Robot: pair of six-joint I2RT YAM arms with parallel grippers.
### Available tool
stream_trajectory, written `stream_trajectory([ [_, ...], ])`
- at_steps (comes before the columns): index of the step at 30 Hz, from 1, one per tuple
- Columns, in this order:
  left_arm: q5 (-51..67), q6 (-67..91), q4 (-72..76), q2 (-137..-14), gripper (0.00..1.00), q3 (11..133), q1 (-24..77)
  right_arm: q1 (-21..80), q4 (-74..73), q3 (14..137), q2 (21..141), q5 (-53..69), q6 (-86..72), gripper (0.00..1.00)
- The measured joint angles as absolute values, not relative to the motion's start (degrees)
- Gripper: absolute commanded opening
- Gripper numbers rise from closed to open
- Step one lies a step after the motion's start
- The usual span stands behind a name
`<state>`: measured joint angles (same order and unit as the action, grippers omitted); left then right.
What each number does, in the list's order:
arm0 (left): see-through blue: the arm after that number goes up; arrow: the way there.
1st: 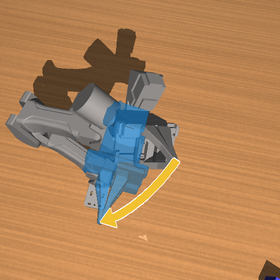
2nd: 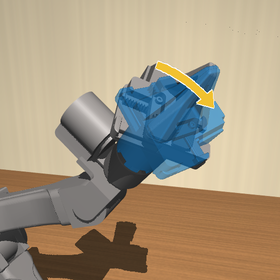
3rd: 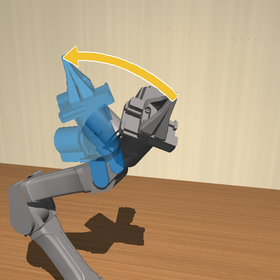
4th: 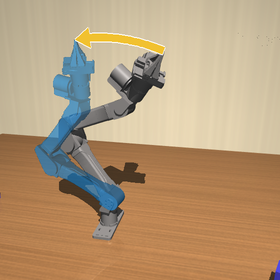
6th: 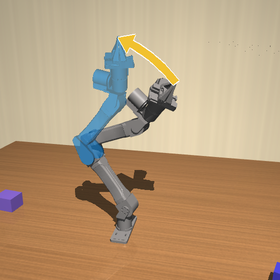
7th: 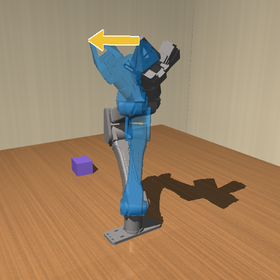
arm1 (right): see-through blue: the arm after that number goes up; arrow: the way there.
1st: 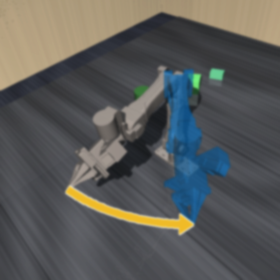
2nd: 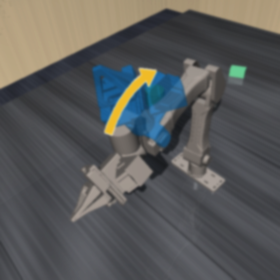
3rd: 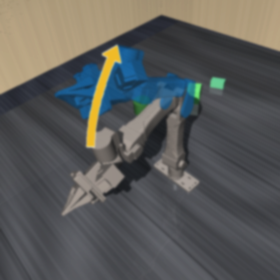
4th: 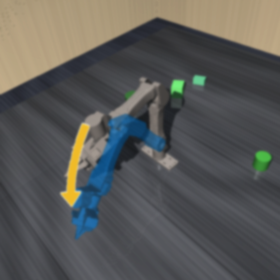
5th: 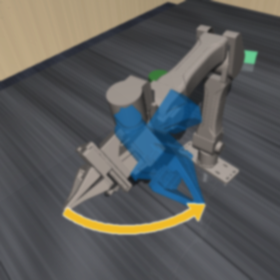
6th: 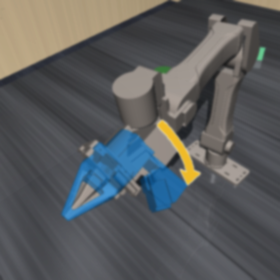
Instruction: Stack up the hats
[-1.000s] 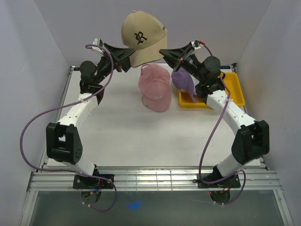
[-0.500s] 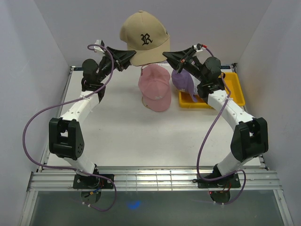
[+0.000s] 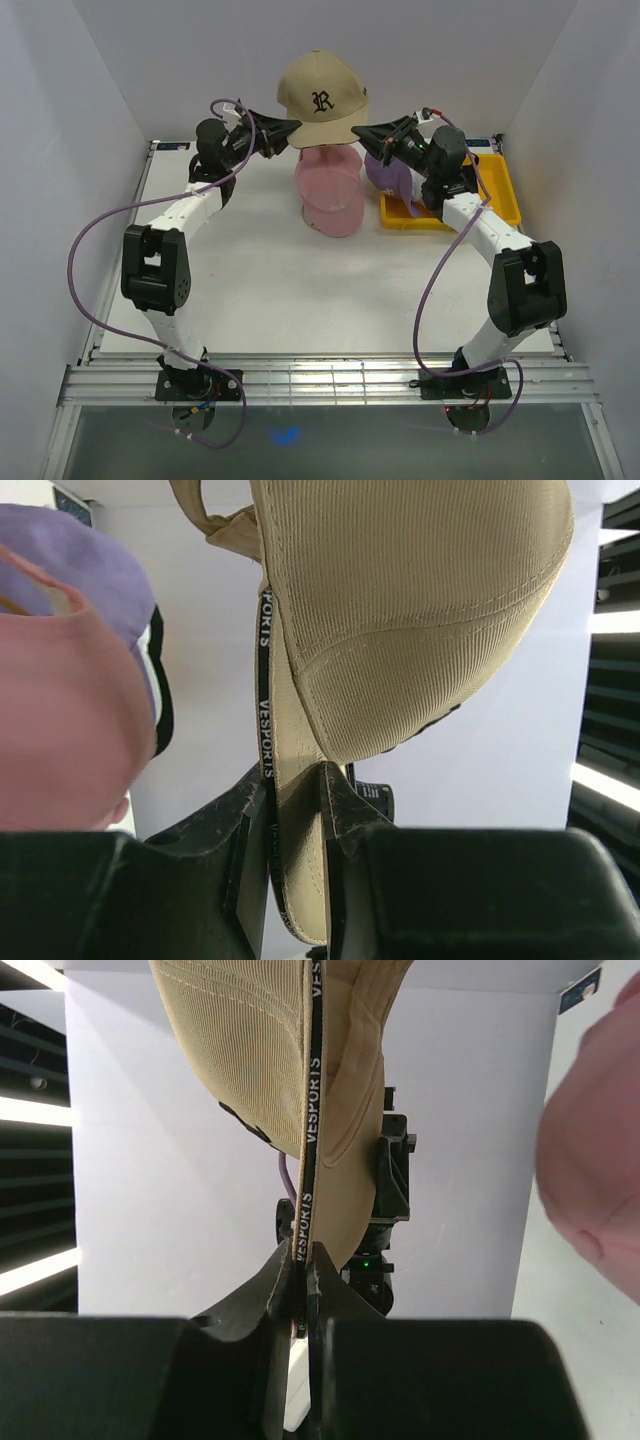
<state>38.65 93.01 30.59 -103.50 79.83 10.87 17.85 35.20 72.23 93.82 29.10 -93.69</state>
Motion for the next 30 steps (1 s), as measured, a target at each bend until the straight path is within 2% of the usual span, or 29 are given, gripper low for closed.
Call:
stream_trajectory([
  [15, 41.28, 91.85, 26.96, -105.54, 0.03, 73.14, 10.96, 17.26, 35.64, 62.78, 94.13, 30.28, -89.06, 0.08],
  [30, 42.22, 86.8, 26.52, -102.32, 0.01, 65.21, 10.94, 17.23, 34.79, 58.15, 94.02, 32.82, -83.57, 0.08],
])
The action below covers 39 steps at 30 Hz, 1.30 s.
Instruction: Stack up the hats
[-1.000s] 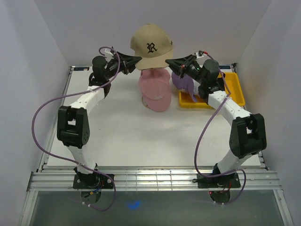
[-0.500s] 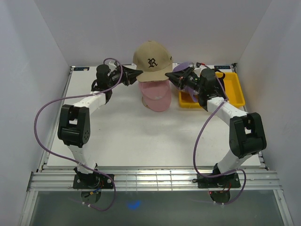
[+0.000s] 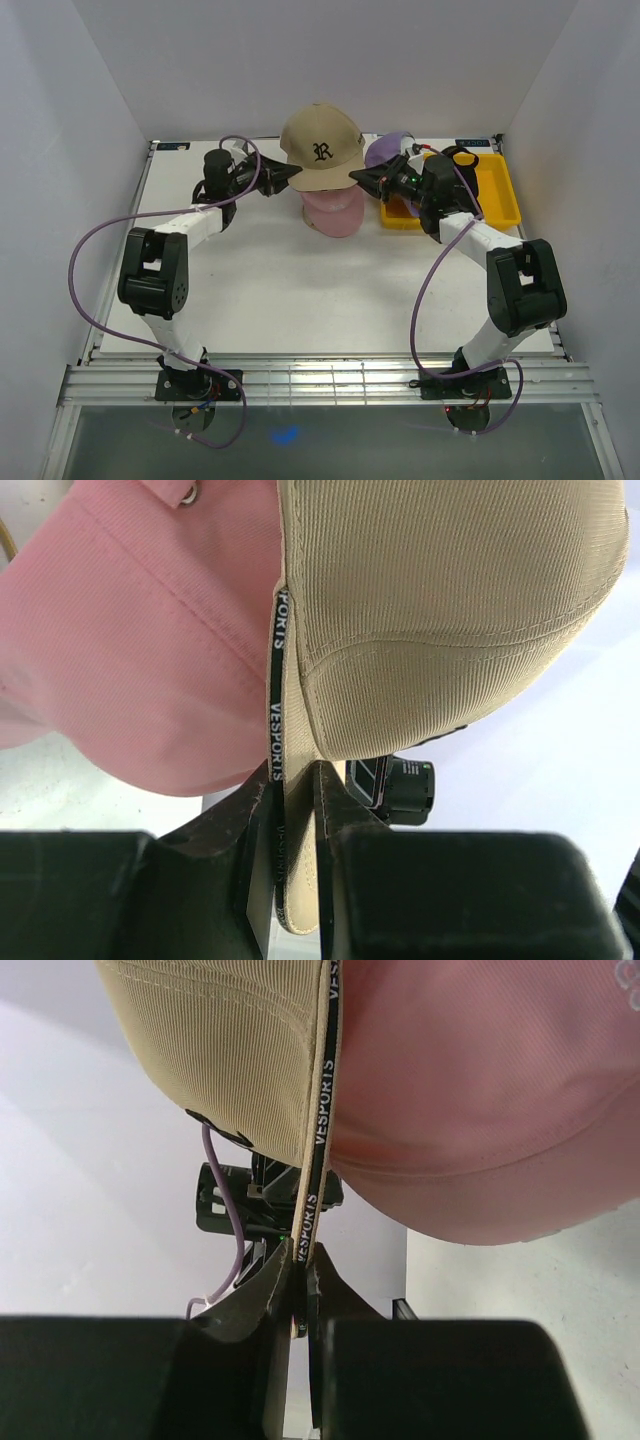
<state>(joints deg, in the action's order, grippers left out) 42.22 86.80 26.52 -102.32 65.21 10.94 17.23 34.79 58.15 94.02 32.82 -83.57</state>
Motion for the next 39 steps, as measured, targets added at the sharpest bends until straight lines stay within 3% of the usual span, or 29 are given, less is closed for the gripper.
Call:
stream_trajectory([
  [39, 48.95, 78.85, 27.49, -102.28, 0.01, 57.84, 12.12, 13.69, 36.21, 48.97, 93.43, 39.94, -75.96, 0.08],
])
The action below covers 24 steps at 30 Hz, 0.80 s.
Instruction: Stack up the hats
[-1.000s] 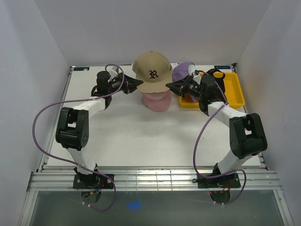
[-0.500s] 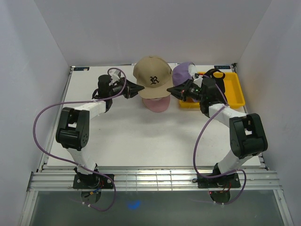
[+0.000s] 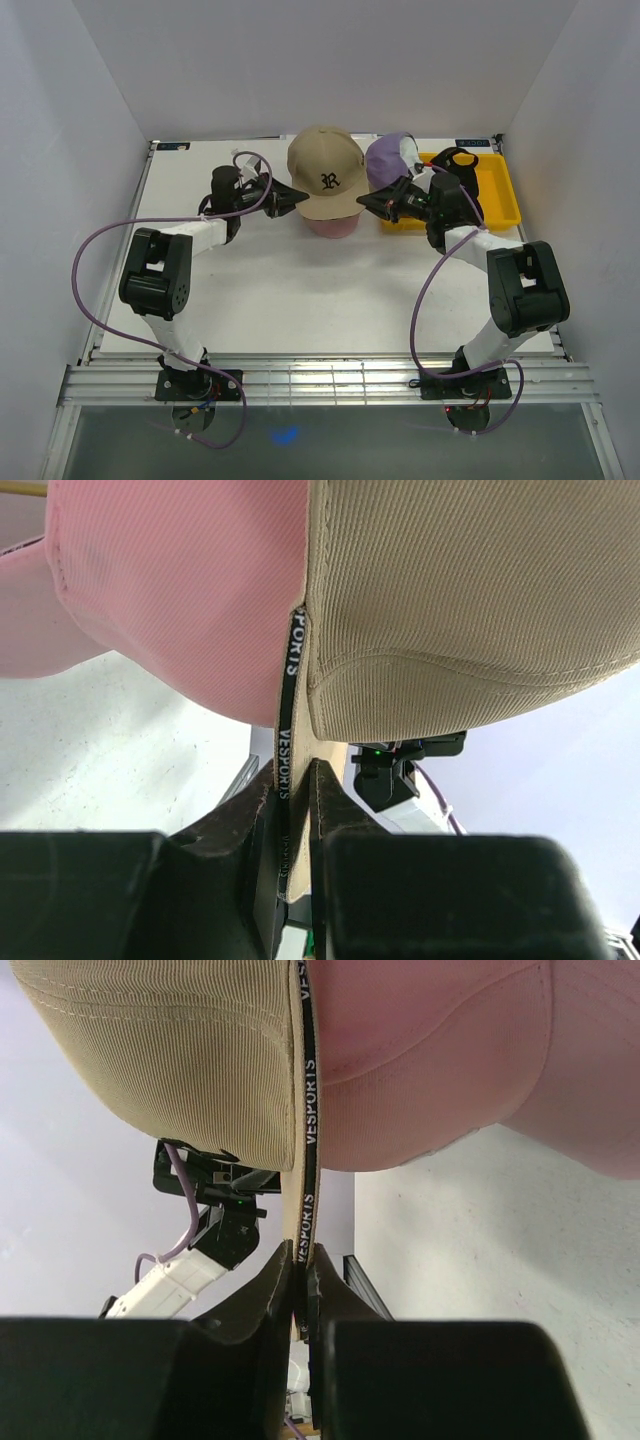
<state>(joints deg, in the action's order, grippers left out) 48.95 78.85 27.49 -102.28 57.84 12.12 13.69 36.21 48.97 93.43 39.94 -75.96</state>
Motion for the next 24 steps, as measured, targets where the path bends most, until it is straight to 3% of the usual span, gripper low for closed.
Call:
stream_trajectory([
  [24, 49.56, 75.61, 26.57, -102.43, 0.0, 54.7, 12.88, 12.97, 39.4, 44.23, 95.64, 40.86, -72.18, 0.08],
])
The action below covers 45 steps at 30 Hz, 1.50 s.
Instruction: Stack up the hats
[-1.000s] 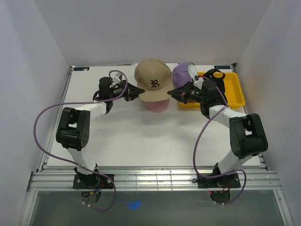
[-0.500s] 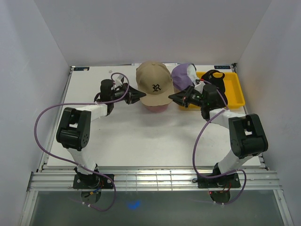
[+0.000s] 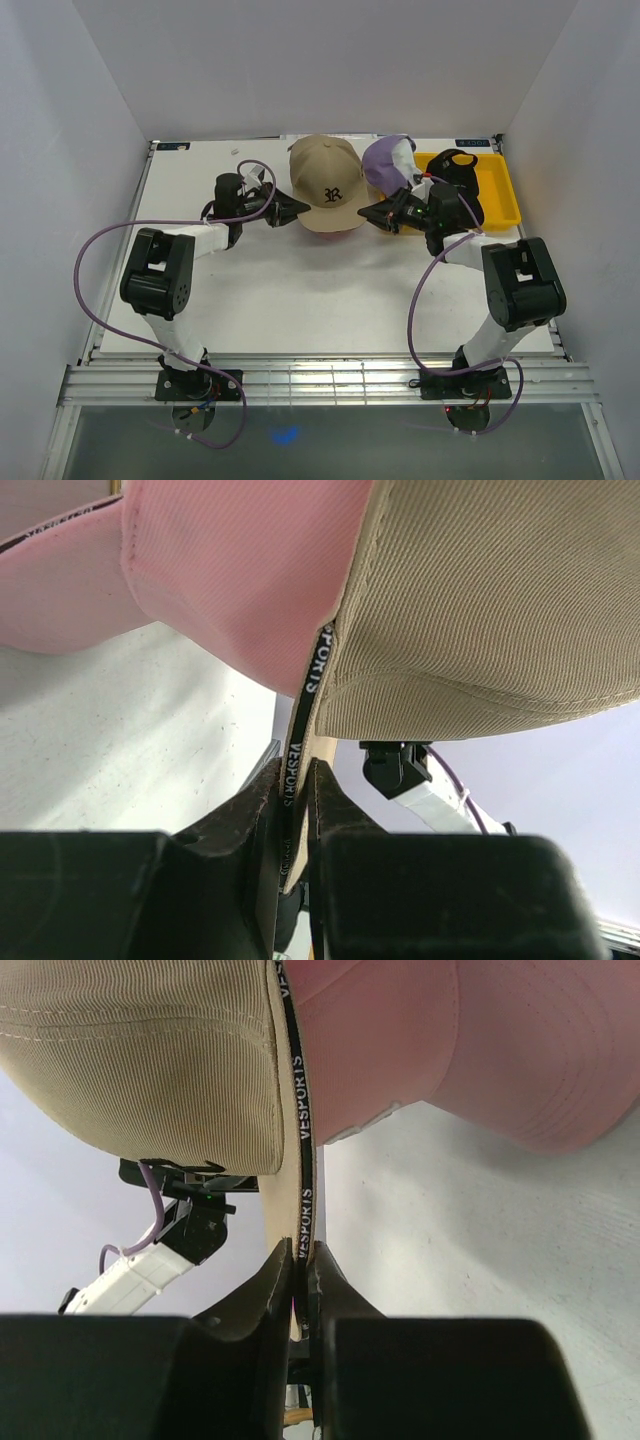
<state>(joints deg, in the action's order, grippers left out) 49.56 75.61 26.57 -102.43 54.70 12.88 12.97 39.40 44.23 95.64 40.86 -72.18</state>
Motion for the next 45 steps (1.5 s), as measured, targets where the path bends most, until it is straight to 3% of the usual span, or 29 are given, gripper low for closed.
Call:
stream_trajectory([
  [17, 48.71, 73.21, 23.99, -103.85, 0.0, 54.35, 13.02, 12.97, 27.0, 49.04, 96.4, 40.49, -63.9, 0.09],
  [21, 48.73, 72.75, 22.98, -104.22, 0.0, 55.42, 13.02, 12.97, 22.61, 51.24, 96.42, 39.9, -61.82, 0.2],
  [25, 48.73, 72.12, 21.43, -104.53, 0.0, 56.86, 12.91, 12.95, 16.25, 54.35, 96.79, 36.62, -57.93, 0.4],
  [31, 49.3, 70.37, 19.84, -104.53, 0.0, 57.52, 10.63, 9.02, 11.44, 56.93, 97.08, 29.04, -54.04, 0.55],
  [45, 49.36, 69.6, 18.31, -104.55, 0.0, 58.17, 10.61, 8.56, 1.93, 65.58, 97.47, 21.8, -48.25, 0.59],
])
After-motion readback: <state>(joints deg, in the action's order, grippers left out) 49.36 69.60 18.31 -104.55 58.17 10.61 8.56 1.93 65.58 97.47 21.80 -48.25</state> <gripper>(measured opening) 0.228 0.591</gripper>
